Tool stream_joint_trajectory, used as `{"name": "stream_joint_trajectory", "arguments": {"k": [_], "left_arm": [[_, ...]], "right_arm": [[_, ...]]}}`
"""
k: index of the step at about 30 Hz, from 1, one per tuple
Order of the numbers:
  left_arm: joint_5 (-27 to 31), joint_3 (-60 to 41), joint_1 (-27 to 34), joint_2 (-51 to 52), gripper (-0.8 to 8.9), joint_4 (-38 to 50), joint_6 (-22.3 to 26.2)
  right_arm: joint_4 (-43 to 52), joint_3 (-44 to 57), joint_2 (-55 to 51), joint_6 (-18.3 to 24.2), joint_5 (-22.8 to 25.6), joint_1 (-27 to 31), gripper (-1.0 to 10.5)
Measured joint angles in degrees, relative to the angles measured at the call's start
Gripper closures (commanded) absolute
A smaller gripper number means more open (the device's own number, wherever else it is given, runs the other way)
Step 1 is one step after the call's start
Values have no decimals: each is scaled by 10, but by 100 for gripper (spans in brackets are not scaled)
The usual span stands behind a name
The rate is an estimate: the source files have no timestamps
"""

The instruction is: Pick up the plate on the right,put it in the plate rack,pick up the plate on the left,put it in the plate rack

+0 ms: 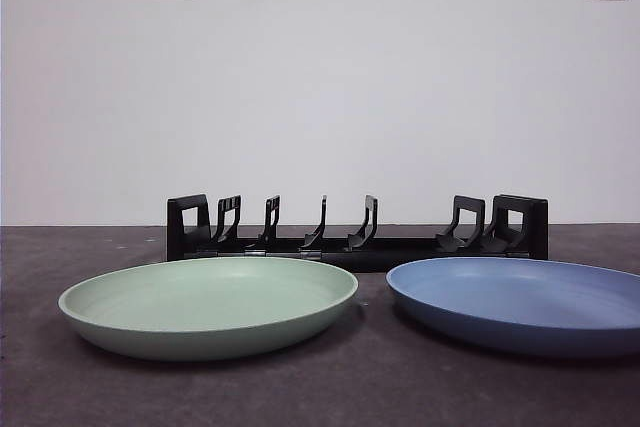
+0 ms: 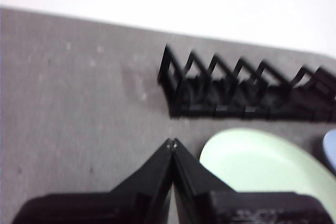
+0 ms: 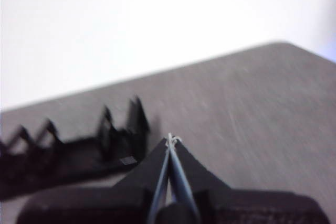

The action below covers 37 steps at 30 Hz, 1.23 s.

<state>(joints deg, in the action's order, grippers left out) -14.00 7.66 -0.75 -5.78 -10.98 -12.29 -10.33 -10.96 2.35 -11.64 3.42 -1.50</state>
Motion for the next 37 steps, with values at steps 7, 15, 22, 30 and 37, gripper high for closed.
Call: {"name": "stream_joint_trajectory", "arguments": {"k": [7,15,22,30,37], "left_arm": [[-46,110,0,-63,820,-25,-2],[-116,251,0,-162,820,-110,29],[-172,358,0,-231,820,-221,75],[-177,429,-12,-265,820,-289,116],[-177,438,-26,-279,699,-289,123]], "right_arm": [[-49,-114,89,-2,-63,0,957],[-193,-298,225,45,-133,0,956],[-352,-429,313,120,-165,0,956],[-403,-468,340,143,-174,0,956],[-407,-468,340,145,-174,0,940]]}}
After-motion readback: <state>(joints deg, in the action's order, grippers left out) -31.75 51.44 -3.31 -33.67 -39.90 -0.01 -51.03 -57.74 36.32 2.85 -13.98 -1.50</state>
